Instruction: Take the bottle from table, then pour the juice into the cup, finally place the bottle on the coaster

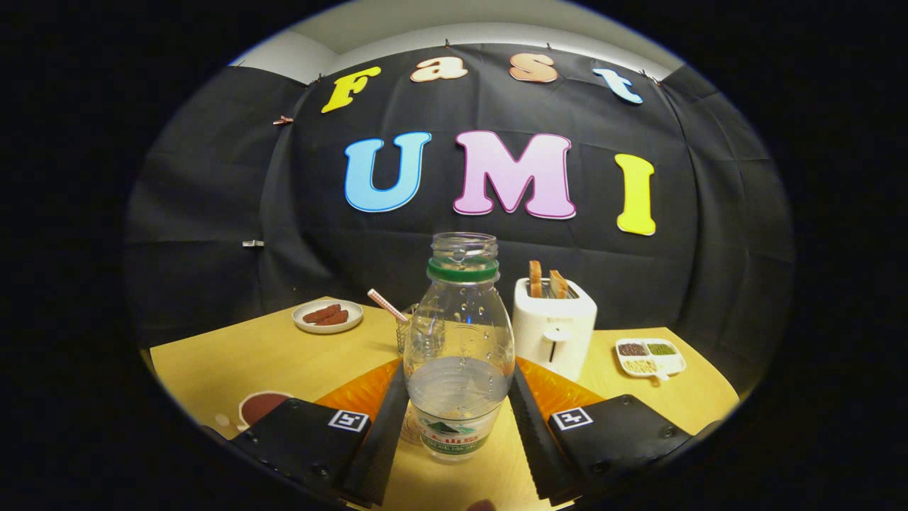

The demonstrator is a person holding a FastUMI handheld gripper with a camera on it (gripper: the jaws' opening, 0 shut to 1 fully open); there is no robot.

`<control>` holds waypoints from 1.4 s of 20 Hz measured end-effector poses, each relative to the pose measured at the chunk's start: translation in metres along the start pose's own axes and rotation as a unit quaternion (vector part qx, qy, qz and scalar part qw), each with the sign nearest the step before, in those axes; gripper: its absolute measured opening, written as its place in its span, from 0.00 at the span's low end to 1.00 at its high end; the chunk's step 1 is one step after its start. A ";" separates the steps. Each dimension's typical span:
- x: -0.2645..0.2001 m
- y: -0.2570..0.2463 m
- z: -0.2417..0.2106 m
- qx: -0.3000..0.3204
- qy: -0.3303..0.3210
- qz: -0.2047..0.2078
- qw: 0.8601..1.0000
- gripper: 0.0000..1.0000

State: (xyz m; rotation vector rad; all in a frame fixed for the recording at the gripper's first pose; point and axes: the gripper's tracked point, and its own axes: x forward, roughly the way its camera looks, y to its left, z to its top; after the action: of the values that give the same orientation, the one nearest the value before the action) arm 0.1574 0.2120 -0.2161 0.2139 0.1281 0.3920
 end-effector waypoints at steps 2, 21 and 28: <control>0.023 0.008 -0.008 -0.002 0.008 0.005 1.000 0.78; 0.013 0.008 0.039 0.018 0.012 0.008 1.000 0.99; -0.057 -0.007 0.139 -0.011 -0.012 -0.013 1.000 0.98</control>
State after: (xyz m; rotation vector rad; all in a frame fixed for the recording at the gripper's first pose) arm 0.1309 0.1580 -0.0786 0.1940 0.1031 0.3652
